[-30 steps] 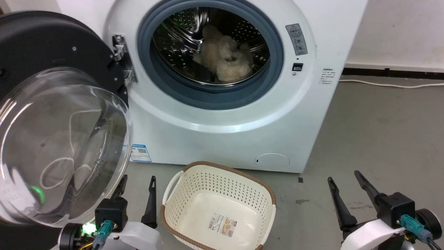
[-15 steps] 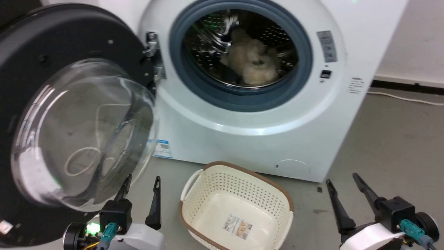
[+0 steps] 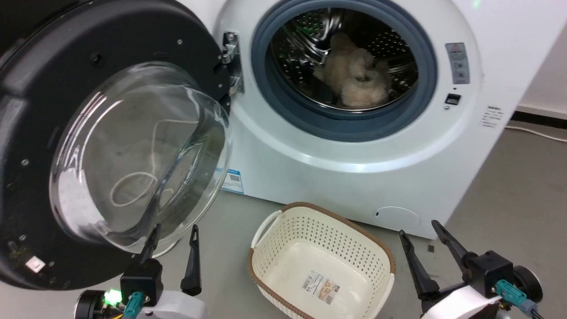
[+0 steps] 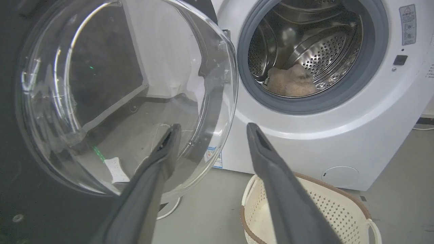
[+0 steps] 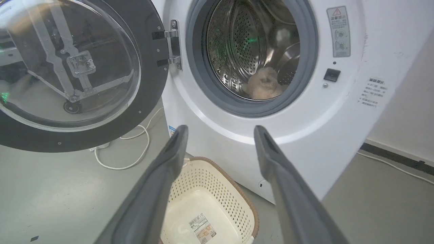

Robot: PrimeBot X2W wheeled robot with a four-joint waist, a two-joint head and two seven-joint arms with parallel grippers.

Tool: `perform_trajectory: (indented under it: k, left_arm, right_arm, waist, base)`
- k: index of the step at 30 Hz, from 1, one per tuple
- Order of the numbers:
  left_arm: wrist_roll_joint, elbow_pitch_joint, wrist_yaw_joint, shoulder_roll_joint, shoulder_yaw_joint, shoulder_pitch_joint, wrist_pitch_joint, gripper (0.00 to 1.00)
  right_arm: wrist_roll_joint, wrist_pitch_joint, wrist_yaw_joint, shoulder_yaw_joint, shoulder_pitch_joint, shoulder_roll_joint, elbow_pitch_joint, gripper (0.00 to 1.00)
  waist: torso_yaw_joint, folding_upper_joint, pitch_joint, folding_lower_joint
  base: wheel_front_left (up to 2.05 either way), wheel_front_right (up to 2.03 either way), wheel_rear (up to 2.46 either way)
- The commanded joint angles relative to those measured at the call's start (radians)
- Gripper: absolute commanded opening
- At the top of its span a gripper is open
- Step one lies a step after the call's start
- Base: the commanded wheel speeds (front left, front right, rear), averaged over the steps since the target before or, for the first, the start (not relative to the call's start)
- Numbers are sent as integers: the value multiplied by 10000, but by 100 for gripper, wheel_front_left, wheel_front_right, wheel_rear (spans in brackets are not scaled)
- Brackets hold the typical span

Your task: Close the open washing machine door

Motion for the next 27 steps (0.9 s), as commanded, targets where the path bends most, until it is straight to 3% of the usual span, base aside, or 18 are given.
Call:
perform_trajectory:
  k: [1,27]
  left_arm:
    - [-83,-85,86,36,5,137,-123,100]
    - [-116,-303,399,43,-119,328,-666,100]
  right_arm:
    - [110,-109,4,81,-159,-97,70,100]
    - [554,-653,6,685,-287,-317,412,100]
  waist:
    - [100,0,28,0]
    - [1201,0,55,0]
  base:
    - [0,0,0]
    - [-1,-1,-1]
